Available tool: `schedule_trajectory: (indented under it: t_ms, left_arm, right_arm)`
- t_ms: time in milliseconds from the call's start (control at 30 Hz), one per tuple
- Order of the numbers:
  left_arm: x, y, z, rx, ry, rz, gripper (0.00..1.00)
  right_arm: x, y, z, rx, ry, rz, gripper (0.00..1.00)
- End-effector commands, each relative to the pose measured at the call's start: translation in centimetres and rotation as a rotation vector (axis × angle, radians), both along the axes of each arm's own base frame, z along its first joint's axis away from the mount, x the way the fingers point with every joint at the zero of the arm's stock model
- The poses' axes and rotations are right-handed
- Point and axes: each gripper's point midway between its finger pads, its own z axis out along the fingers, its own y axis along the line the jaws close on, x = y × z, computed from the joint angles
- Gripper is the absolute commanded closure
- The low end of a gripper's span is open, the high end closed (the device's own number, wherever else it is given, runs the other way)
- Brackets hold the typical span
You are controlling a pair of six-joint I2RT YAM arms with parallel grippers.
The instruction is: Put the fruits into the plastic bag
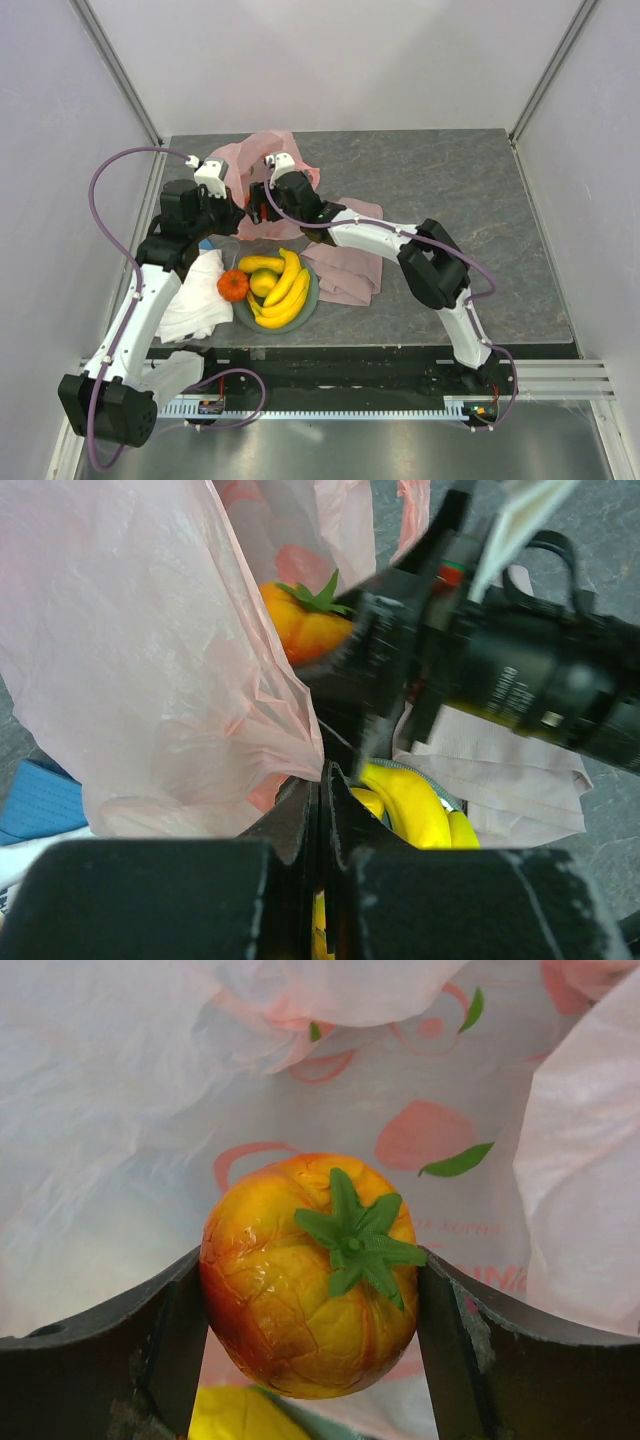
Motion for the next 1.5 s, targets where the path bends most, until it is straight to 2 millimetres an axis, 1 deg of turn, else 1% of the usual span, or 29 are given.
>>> schedule_trajectory:
  t_ms: [0,67,100,167,200,267,300,500,600,667,700,733,800,833,933,1067,1133,1200,1233,1267,1300,1333,1400,1433,1467]
  left_arm:
    - [0.2,-0.5,1.8,-0.043,-0.058,-0.014,0.98]
    - [0.2,-0.6,1.8,-0.045,-0.057,-0.017,0.98]
    - [0.2,-0.6,1.9,-0.046,-0.06,-0.017,0.98]
    - [0.1,-0.7,1.9,-0.046,-0.06,-0.019,0.98]
    - [0.1,-0.6,1.8,-0.045,-0.059,-0.016,0.98]
    - [0.1,-0.7,2.0,-0.047,-0.063,-0.02,0.98]
    - [0.1,-0.7,1.9,-0.047,-0.06,-0.02,0.98]
    - [0.1,-0.8,1.8,-0.05,-0.056,-0.023,0.98]
    - [0.1,-0.9,1.8,-0.052,-0.055,-0.027,0.98]
    - [0.1,-0.8,1.6,-0.051,-0.051,-0.026,0.98]
    - [0.1,-0.9,1.6,-0.051,-0.051,-0.027,0.98]
    - [0.2,-0.8,1.7,-0.051,-0.052,-0.026,0.99]
    - [0.1,-0.8,1.6,-0.051,-0.051,-0.026,0.99]
    - [0.2,-0.9,1.6,-0.051,-0.051,-0.027,0.98]
    - [0.2,-0.8,1.7,-0.051,-0.052,-0.026,0.98]
    - [0.2,-0.9,1.6,-0.05,-0.051,-0.028,0.98]
    - [0.1,-0.9,1.6,-0.05,-0.051,-0.028,0.98]
    - [0.1,-0.9,1.7,-0.051,-0.053,-0.029,0.98]
    - [0.2,-0.9,1.6,-0.05,-0.053,-0.028,0.98]
    - [0.1,-0.9,1.7,-0.049,-0.053,-0.027,0.99]
    - [0.2,-0.9,1.6,-0.05,-0.053,-0.028,0.98]
    - [0.1,-0.9,1.7,-0.05,-0.054,-0.028,0.98]
    - [0.1,-0.9,1.7,-0.05,-0.053,-0.028,0.99]
    - [0.1,-0.9,1.7,-0.05,-0.056,-0.027,0.99]
    - [0.1,-0.8,1.9,-0.05,-0.059,-0.025,0.98]
  right_arm:
    - [2.8,1.0,0.8,-0.041,-0.076,-0.116,0.49]
    - [3.7,1.0,0.1,-0.067,-0.083,-0.155,0.49]
    - [4.6,1.0,-0.7,-0.091,-0.084,-0.187,0.49]
    - [5.2,1.2,-1.4,-0.115,-0.086,-0.205,0.49]
    - [5.7,1.4,-2.2,-0.131,-0.083,-0.217,0.48]
    - [6.1,1.6,-2.7,-0.131,-0.085,-0.229,0.48]
    - [6.2,1.8,-3.4,-0.137,-0.081,-0.229,0.48]
    - [7.2,1.4,-5.5,-0.18,-0.088,-0.272,0.42]
    - [7.3,1.2,-6.2,-0.189,-0.086,-0.286,0.37]
    - [7.2,0.8,-7.1,-0.219,-0.072,-0.292,0.29]
    - [7.2,0.8,-7.2,-0.221,-0.071,-0.292,0.26]
    - [7.2,0.8,-7.2,-0.221,-0.071,-0.292,0.18]
    - [7.1,0.8,-7.3,-0.224,-0.068,-0.289,0.12]
    - [7.1,0.8,-7.2,-0.222,-0.068,-0.289,0.07]
    - [7.1,0.8,-7.1,-0.217,-0.067,-0.286,0.02]
    - [6.9,0.9,-6.6,-0.206,-0.07,-0.278,0.02]
    - [6.8,0.9,-6.0,-0.196,-0.074,-0.276,0.02]
    - [6.5,0.6,-6.2,-0.199,-0.063,-0.274,0.02]
    - [6.5,0.9,-4.7,-0.16,-0.075,-0.269,0.02]
    - [6.2,0.8,-5.0,-0.144,-0.066,-0.26,0.02]
    - [5.9,1.0,-4.5,-0.119,-0.062,-0.244,0.02]
    - [5.3,0.9,-3.5,-0.075,-0.066,-0.224,0.02]
    - [4.4,1.0,-2.1,-0.007,-0.063,-0.198,0.02]
    - [3.6,0.9,-0.7,0.042,-0.076,-0.171,0.02]
    - [3.2,0.9,0.0,0.076,-0.075,-0.159,0.02]
